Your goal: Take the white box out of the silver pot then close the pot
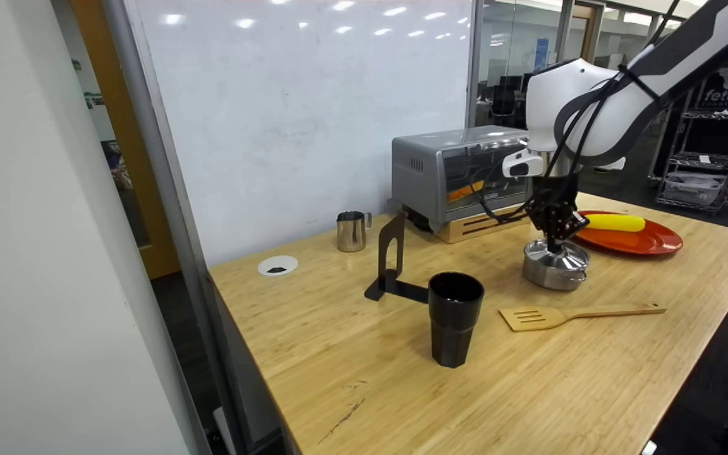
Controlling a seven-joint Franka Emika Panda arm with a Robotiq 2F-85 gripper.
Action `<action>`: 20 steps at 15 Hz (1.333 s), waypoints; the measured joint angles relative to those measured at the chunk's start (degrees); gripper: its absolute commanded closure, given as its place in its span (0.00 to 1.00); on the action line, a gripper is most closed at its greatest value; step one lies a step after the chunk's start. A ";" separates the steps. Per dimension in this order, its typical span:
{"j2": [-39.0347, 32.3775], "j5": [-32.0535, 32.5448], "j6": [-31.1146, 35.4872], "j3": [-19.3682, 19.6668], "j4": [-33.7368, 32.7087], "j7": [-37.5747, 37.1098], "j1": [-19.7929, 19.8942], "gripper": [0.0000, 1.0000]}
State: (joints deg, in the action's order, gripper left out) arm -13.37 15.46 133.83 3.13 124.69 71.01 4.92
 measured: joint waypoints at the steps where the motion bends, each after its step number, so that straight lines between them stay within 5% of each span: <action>1: 0.00 0.00 0.12 0.00 0.01 0.00 0.00 0.99; 11: 2.17 0.67 0.51 -0.67 -0.02 -0.52 -1.53 0.99; 20: 5.27 0.18 0.13 -6.38 -1.17 -0.48 -6.77 0.99</action>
State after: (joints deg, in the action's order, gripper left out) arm -8.10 15.63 133.96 -3.25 123.53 70.53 -1.85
